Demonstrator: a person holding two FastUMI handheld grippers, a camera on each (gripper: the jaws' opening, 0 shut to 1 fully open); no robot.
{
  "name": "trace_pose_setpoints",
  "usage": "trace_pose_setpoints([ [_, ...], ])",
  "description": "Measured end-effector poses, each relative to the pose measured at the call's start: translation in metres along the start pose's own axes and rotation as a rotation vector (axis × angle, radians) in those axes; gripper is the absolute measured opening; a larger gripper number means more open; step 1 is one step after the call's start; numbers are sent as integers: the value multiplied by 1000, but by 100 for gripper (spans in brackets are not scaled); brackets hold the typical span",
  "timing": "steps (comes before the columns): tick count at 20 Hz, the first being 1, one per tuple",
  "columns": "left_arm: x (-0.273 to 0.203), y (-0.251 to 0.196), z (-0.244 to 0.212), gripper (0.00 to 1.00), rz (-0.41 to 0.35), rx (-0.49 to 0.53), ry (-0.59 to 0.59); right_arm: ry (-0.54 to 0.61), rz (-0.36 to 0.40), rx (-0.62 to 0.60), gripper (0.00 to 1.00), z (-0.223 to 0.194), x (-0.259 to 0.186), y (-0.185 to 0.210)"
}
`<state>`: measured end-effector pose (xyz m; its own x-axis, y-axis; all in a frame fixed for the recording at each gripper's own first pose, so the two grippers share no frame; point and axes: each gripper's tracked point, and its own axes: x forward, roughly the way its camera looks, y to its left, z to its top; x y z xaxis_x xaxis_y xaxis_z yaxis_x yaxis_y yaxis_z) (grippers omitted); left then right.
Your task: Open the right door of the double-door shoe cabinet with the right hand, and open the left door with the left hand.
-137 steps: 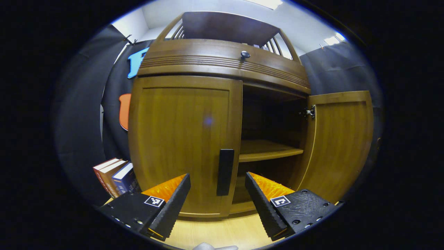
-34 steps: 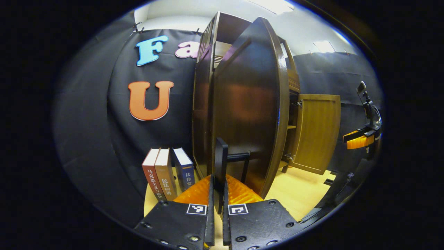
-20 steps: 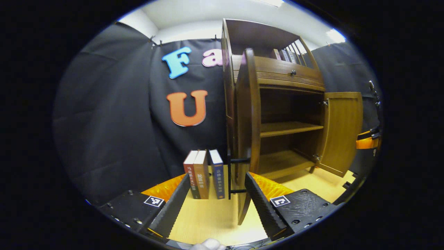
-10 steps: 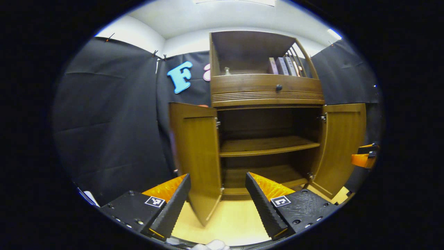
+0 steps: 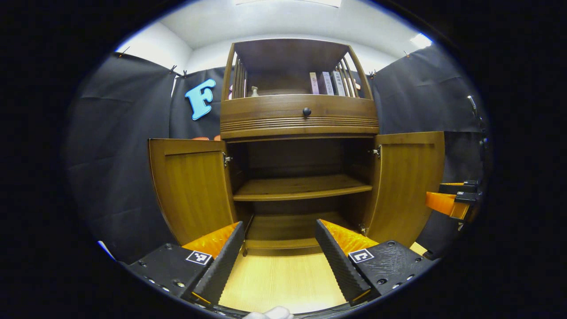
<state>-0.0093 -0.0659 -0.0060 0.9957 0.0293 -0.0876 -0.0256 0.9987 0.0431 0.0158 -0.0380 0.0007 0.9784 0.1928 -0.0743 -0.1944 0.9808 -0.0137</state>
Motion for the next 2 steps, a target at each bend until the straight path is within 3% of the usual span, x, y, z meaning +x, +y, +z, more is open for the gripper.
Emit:
trace_pose_setpoints([
  [2,-2,0,4,96,7,7,-11,-1,0,-4,99,0,-2,1],
])
